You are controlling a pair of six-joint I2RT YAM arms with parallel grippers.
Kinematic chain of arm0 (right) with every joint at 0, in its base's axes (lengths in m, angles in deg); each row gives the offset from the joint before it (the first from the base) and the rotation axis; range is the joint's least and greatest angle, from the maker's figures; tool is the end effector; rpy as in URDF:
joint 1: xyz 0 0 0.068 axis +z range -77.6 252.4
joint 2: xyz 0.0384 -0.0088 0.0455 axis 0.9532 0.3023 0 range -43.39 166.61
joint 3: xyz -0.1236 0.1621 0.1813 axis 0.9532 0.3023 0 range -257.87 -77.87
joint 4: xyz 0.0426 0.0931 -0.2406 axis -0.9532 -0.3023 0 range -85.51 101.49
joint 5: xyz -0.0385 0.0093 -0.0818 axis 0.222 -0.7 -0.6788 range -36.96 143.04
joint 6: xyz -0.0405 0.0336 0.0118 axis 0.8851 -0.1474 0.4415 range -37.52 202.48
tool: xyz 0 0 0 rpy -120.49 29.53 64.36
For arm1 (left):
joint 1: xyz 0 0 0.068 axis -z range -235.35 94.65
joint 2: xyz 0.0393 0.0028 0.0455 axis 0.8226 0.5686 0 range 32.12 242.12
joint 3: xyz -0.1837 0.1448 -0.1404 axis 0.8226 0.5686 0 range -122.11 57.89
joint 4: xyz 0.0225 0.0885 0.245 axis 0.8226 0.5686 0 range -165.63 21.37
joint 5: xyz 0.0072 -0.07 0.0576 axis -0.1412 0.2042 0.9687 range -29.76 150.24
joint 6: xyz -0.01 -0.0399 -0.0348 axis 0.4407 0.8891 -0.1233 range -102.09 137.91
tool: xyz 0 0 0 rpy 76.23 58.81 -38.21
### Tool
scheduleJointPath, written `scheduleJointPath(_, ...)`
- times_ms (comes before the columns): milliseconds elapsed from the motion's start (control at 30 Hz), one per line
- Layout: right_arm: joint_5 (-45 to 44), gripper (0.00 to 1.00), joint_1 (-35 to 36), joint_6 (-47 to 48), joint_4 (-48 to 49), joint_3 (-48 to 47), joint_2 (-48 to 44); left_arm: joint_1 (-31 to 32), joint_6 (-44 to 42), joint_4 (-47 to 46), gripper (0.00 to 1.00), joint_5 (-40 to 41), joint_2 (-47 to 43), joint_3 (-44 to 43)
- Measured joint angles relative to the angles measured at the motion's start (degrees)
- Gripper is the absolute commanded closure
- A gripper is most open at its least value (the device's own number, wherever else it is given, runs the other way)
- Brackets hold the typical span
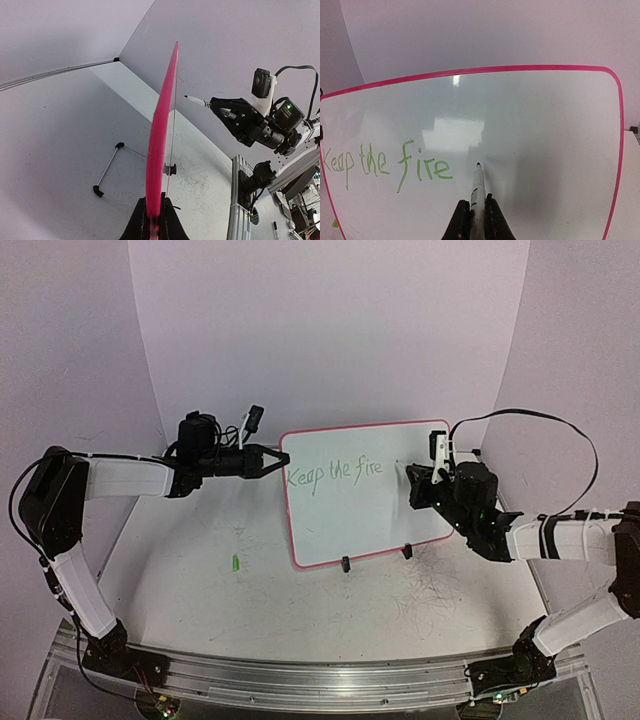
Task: Write a sentence on the whiteboard
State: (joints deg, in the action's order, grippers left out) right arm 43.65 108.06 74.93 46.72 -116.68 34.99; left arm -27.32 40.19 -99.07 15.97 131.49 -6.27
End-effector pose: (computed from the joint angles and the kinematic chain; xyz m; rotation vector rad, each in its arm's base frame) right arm 0.2493 0.1717 0.2539 -0.2803 1.6401 0.4394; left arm 0.3372 -0.2076 0.2614 0.6902 1.7818 -1.2950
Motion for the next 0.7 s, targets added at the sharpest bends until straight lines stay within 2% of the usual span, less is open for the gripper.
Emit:
scheduleJointPath(467,2.1,1.00,0.0,0.2,1.8,0.0,1.1,0.0,0.0,0.0,1.00,0.0,0.0,0.0)
scheduleJointPath(700,0.0,1.00,0.0,-0.4,1.7,0.0,2.8,0.1,0.0,0.0,1.00,0.1,0.0,0.0)
